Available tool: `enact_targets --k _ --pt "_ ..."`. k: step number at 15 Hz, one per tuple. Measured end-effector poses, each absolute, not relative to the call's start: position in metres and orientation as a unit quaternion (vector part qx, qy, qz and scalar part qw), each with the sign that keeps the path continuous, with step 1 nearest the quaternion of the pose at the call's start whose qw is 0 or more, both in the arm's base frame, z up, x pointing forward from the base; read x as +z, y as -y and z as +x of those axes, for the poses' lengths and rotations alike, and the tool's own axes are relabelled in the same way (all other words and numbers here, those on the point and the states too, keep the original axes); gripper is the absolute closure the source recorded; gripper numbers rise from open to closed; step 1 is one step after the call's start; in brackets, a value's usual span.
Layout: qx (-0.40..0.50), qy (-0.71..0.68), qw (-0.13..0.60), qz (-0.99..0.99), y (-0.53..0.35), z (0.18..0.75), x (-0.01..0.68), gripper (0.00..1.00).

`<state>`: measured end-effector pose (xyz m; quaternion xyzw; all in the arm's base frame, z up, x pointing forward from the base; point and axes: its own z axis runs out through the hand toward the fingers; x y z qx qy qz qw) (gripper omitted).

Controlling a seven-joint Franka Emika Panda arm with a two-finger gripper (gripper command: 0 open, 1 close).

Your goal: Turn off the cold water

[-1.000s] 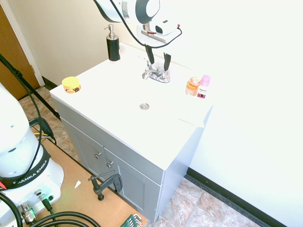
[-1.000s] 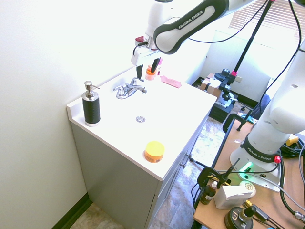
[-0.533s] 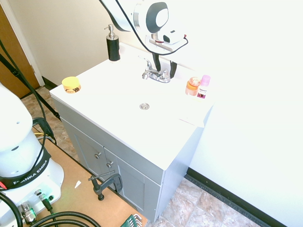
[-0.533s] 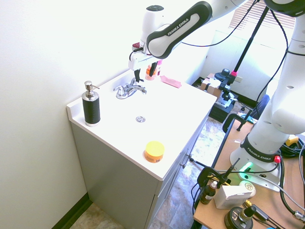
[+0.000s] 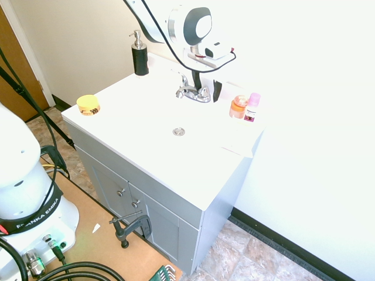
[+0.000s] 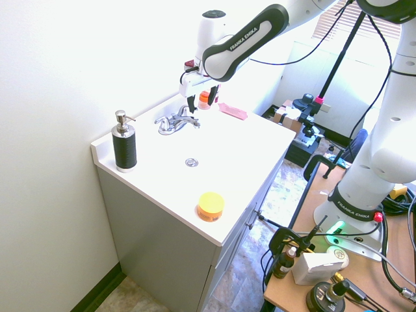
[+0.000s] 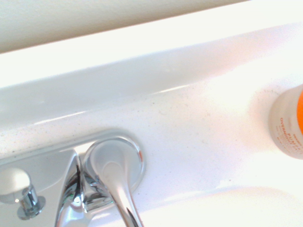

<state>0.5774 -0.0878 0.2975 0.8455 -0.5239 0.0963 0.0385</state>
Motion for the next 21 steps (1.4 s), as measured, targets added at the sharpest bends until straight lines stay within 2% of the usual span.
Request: enact_targets --k 12,15,21 --pt "0.111 0.530 0.052 0.839 0.109 0.603 0.297 0.00" --pt "0.097 0.524 0.030 0.846 0.097 0.600 0.313 0.00" --pt "0.075 0.487 -0.016 0.870 0.032 0.530 0.355 0.00"
